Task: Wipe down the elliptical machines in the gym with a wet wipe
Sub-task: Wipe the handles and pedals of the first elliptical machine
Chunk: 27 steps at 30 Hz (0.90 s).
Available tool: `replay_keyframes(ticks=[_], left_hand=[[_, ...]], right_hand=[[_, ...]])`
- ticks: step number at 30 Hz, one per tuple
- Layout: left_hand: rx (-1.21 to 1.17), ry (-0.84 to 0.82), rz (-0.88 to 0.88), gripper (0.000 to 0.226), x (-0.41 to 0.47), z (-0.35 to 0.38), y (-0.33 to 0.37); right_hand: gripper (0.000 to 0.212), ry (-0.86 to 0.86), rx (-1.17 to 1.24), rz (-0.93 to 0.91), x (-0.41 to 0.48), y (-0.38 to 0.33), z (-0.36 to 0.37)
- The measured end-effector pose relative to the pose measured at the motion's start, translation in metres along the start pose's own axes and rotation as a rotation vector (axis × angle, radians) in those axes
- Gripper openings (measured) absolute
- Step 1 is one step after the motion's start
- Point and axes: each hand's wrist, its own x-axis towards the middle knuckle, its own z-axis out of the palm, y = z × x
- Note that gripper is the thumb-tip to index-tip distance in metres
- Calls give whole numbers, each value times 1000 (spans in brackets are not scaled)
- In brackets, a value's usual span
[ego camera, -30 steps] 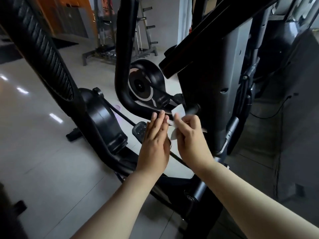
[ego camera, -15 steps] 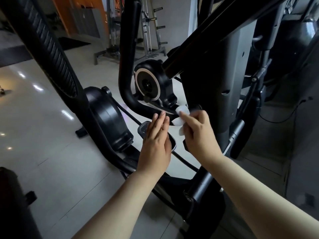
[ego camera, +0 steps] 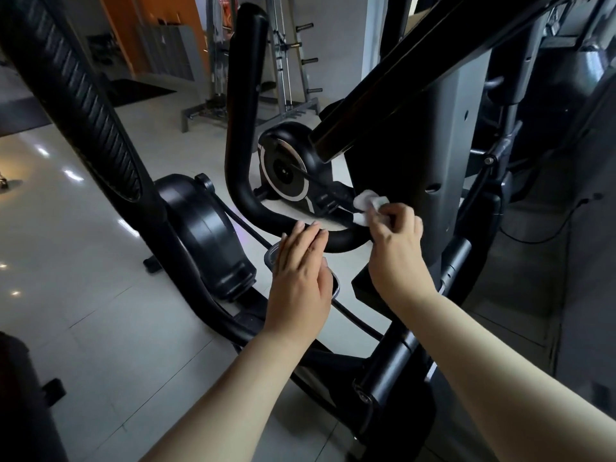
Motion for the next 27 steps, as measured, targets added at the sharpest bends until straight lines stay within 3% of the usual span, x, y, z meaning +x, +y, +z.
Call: replay_keyframes(ticks=[3, 5, 9, 15, 19, 22, 24, 27], left_hand=[[-15, -5, 11, 44, 1, 0, 0], [-16, 0, 16, 44, 2, 0, 0], [-7, 13, 16, 42, 5, 1, -1], [-23, -30, 29, 50, 7, -3, -5], [-26, -27, 42, 49, 8, -4, -8], [-30, -41, 49, 52, 7, -6, -9], [-37, -45, 32, 52, 8, -7, -11], [-10, -29, 23, 52, 10, -12, -17]], right_hand=[[45, -37, 203, -96, -11, -7, -4], [41, 35, 247, -102, -5, -4, -6], [46, 32, 163, 27, 4, -6, 0], [49, -52, 136, -220, -12, -25, -2], [42, 81, 114, 19, -2, -12, 0], [41, 10, 108, -91, -8, -39, 1], [51, -71, 156, -184, -15, -52, -3], [41, 1, 134, -134, -5, -37, -2]])
